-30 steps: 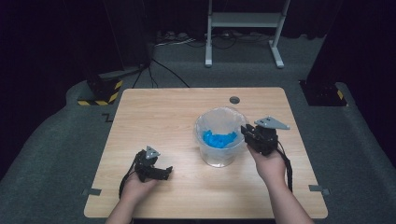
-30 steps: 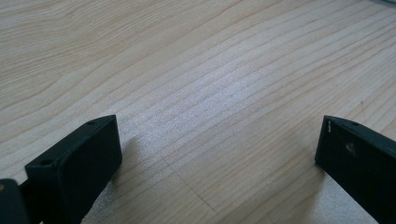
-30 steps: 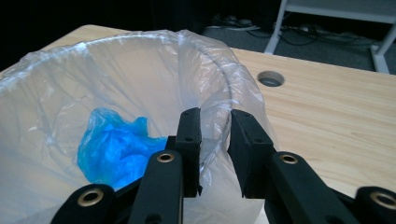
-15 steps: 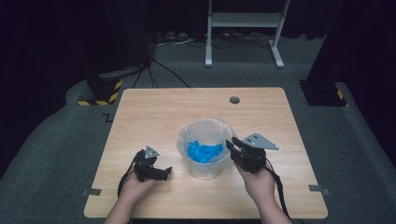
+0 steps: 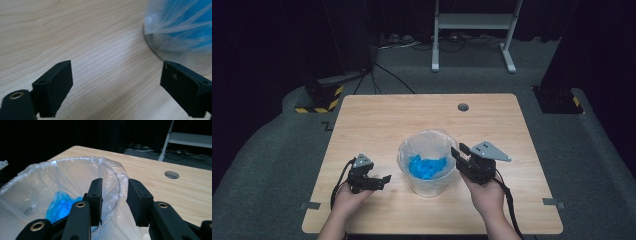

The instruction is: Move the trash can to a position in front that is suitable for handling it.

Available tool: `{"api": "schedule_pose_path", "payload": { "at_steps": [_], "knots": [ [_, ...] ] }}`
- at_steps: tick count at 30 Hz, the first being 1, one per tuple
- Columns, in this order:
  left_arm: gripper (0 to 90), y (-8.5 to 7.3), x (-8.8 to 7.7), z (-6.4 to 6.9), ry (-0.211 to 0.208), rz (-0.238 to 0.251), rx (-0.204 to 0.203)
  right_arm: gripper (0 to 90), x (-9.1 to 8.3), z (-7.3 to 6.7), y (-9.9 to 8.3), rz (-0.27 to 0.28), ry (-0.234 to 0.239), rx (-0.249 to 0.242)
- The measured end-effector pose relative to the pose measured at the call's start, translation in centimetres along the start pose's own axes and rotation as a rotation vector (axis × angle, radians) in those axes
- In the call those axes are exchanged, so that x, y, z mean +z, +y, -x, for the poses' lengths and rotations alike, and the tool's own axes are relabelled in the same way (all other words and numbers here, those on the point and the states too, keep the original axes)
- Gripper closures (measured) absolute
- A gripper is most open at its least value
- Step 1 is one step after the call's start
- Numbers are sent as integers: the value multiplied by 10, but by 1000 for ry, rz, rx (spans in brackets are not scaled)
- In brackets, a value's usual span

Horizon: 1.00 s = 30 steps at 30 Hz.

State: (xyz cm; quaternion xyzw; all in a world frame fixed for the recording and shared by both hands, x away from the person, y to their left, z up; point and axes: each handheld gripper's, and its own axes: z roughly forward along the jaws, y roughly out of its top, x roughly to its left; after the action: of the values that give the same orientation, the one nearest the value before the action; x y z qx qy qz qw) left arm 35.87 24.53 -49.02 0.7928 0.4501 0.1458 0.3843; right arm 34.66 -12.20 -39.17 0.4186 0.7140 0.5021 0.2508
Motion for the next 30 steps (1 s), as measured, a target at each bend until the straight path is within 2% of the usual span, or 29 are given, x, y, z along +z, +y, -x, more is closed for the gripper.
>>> {"api": "schedule_pose_path", "payload": {
  "at_steps": [1, 2, 3, 4, 5, 6, 7, 9, 10, 11, 12, 13, 14, 15, 16, 17, 18, 19, 20, 21, 23, 25, 26, 27, 29, 30],
  "knots": [
    [124, 0, 0, 0, 0, 0, 0, 652, 0, 0, 0, 0, 0, 0],
    [129, 9, -7, 8, 14, 15, 57, 646, 0, -3, -2, -1, 5, -28],
    [130, 9, -7, 8, 14, 15, 57, 646, 0, -3, -2, -1, 5, -28],
    [130, 19, -13, 13, 23, 9, 75, 639, -1, -3, -2, -2, 8, -48],
    [129, 19, -13, 13, 23, 9, 75, 639, -1, -3, -2, -2, 8, -48],
    [128, 34, -21, 18, 33, 37, 73, 626, -2, -2, -2, -6, 35, -46],
    [128, 34, -21, 18, 33, 37, 73, 626, -2, -2, -2, -6, 35, -46],
    [128, 48, -30, 23, 83, 69, 96, 611, -3, -2, -2, -8, 48, -56],
    [142, 59, -40, 28, 99, 127, 113, 608, -5, -1, -3, -4, 51, -56],
    [145, 59, -40, 28, 99, 127, 113, 608, -5, -1, -3, -4, 51, -56],
    [145, 67, -47, 31, 76, 193, 73, 610, -6, -2, -2, -2, 38, -65],
    [148, 67, -47, 31, 76, 193, 73, 610, -6, -2, -2, -2, 38, -65],
    [148, 72, -52, 34, 26, 274, 12, 613, -8, -2, -2, 0, 31, -60],
    [150, 72, -52, 34, 26, 274, 12, 613, -8, -2, -2, 0, 31, -60],
    [149, 77, -52, 34, -48, 289, -66, 612, -8, -2, -1, 0, 23, -68],
    [141, 77, -52, 34, -48, 289, -66, 612, -8, -2, -1, 0, 23, -68],
    [151, 81, -55, 34, -85, 284, -108, 611, -7, -2, -1, -7, 17, -56],
    [165, 81, -55, 34, -85, 284, -108, 611, -7, -2, -1, -7, 17, -56],
    [167, 85, -57, 38, -86, 252, -115, 611, -6, -3, -1, -12, 12, -54],
    [174, 85, -57, 38, -86, 252, -115, 611, -6, -3, -1, -12, 12, -54],
    [193, 90, -56, 43, -54, 205, -116, 614, -4, -4, -2, -22, 7, -49],
    [211, 97, -53, 47, -29, 161, -84, 643, -2, -3, -1, -31, 15, -46],
    [188, 101, -52, 51, -9, 122, -53, 649, 0, -2, 4, -30, 11, -55],
    [188, 104, -53, 55, 4, 110, -27, 649, 0, -2, 4, -30, 11, -55],
    [236, 105, -53, 60, -2, 128, -21, 659, 0, 3, 13, -9, 1, -35],
    [265, 104, -51, 62, 39, 128, 7, 658, 2, 7, 18, -13, 10, -3]
  ]
}}
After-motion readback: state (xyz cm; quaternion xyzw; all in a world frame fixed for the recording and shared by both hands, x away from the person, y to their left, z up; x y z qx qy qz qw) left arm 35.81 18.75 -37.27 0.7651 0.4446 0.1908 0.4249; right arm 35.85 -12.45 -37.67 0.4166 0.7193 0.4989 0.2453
